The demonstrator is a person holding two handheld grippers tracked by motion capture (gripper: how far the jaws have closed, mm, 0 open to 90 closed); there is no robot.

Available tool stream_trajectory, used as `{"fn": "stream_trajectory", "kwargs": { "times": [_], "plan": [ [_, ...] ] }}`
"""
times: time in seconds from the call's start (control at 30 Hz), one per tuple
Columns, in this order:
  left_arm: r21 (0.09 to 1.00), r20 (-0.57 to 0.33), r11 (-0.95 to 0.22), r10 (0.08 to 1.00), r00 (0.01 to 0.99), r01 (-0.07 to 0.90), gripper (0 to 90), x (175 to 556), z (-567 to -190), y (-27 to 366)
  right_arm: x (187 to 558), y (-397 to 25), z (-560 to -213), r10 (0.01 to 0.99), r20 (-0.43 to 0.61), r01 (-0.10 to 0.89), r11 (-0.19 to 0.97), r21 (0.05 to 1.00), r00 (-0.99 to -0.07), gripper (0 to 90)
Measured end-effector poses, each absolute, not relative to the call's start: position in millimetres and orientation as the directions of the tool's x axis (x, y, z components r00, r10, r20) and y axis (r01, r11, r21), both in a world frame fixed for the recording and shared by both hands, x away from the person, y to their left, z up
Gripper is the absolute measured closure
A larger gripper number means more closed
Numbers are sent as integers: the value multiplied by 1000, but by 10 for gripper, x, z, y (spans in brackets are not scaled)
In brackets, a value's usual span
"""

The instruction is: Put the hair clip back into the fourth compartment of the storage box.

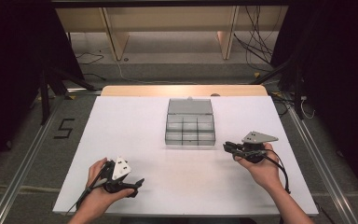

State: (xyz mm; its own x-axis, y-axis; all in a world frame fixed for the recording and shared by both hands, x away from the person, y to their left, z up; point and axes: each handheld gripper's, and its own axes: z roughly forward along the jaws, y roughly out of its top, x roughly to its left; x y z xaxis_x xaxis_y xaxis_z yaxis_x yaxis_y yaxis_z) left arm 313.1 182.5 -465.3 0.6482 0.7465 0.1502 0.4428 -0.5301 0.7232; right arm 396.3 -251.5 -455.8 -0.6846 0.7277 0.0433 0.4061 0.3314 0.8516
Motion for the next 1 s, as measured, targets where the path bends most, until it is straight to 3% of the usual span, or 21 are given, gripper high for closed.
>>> {"fn": "stream_trajectory", "kwargs": {
  "times": [1.0],
  "plan": [
    [724,152,-531,745,649,440,150,3129,-4647,1825,4083,-2202,-4492,707,25,377,346,860,-707,812]
  ]
}}
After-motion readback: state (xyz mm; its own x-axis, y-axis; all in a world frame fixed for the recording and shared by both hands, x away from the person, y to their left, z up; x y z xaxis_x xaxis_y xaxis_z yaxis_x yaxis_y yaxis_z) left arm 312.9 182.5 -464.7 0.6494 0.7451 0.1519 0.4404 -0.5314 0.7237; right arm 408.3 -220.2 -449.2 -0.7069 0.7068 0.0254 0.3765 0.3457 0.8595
